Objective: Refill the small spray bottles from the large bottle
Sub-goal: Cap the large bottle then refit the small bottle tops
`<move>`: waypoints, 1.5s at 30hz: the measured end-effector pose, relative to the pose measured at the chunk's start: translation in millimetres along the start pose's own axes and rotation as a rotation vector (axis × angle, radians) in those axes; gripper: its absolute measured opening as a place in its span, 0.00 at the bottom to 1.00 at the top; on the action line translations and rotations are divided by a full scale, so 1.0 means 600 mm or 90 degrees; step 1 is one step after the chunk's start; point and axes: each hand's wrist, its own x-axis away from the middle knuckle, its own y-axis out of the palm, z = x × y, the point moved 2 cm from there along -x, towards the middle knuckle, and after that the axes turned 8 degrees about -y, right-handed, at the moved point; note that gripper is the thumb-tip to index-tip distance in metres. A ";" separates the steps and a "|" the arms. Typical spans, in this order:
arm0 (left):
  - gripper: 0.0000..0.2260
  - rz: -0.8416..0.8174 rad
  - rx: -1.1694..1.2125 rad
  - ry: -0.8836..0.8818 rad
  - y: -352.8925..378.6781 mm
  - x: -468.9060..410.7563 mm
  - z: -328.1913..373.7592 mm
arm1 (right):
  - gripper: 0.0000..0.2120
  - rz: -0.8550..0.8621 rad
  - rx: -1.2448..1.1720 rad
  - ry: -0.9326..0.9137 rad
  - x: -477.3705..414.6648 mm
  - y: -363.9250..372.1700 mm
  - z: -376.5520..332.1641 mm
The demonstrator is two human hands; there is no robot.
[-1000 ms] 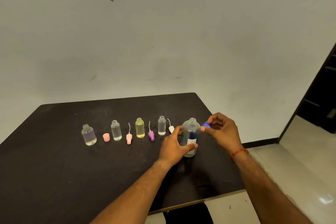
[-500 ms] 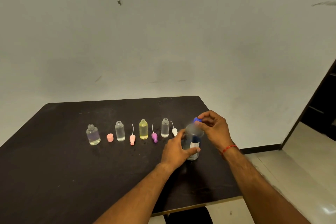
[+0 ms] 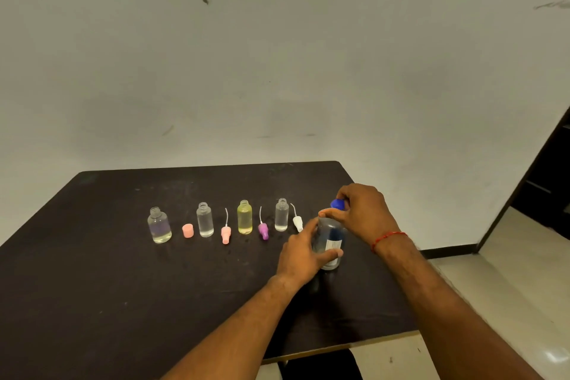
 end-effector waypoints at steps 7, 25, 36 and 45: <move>0.33 -0.003 0.015 0.002 0.001 -0.002 -0.002 | 0.26 -0.003 -0.093 -0.030 0.012 0.001 -0.012; 0.35 -0.009 0.030 -0.004 0.011 -0.004 -0.001 | 0.31 0.041 -0.077 0.046 0.026 -0.017 -0.004; 0.34 -0.008 0.030 -0.007 0.013 -0.002 0.007 | 0.11 0.007 -0.027 0.020 0.011 -0.015 0.000; 0.33 -0.010 0.033 -0.018 0.012 0.003 0.012 | 0.24 -0.030 -0.006 0.021 0.011 -0.017 -0.004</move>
